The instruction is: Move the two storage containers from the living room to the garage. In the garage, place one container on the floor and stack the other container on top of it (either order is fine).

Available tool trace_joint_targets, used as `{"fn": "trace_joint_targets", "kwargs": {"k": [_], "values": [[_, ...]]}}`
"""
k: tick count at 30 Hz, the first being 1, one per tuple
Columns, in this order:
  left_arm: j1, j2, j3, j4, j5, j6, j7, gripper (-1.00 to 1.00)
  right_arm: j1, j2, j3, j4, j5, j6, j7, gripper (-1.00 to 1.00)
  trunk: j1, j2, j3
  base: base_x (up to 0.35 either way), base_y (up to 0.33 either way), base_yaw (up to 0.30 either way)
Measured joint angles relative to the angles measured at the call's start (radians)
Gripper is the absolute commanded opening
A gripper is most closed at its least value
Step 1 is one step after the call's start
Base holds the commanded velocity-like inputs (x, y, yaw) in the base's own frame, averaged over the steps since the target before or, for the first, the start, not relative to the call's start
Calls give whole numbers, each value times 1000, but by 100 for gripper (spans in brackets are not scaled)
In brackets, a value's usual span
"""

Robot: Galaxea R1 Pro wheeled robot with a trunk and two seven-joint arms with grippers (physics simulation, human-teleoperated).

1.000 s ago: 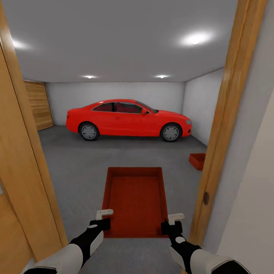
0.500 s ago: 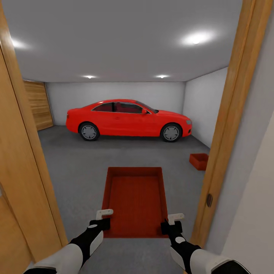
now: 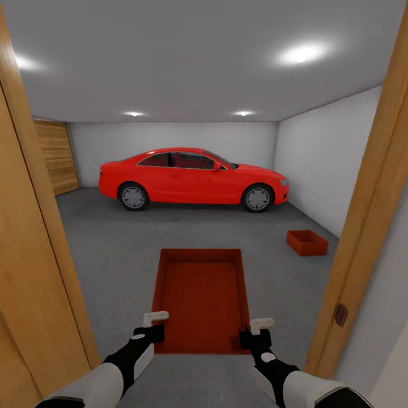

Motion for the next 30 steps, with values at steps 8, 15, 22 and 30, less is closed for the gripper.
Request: {"fn": "trace_joint_targets", "kwargs": {"k": [8, 15, 22, 30], "values": [[0, 0, 0, 1, 1, 0, 1, -100, 0, -1, -3, -1, 4, 2, 0, -100, 0, 0, 0, 49, 2, 0], [0, 1, 1, 2, -1, 0, -1, -100, 0, 1, 4, 0, -3, 2, 0, -100, -1, 0, 0, 280, 0, 0], [0, 1, 2, 3, -1, 0, -1, -100, 0, 1, 4, 0, -3, 3, 0, -100, -1, 0, 0, 321, 0, 0], [0, -1, 5, 6, -2, 1, 0, -100, 0, -1, -1, -1, 5, 9, 1, -100, -1, 0, 0, 281, 0, 0]]}}
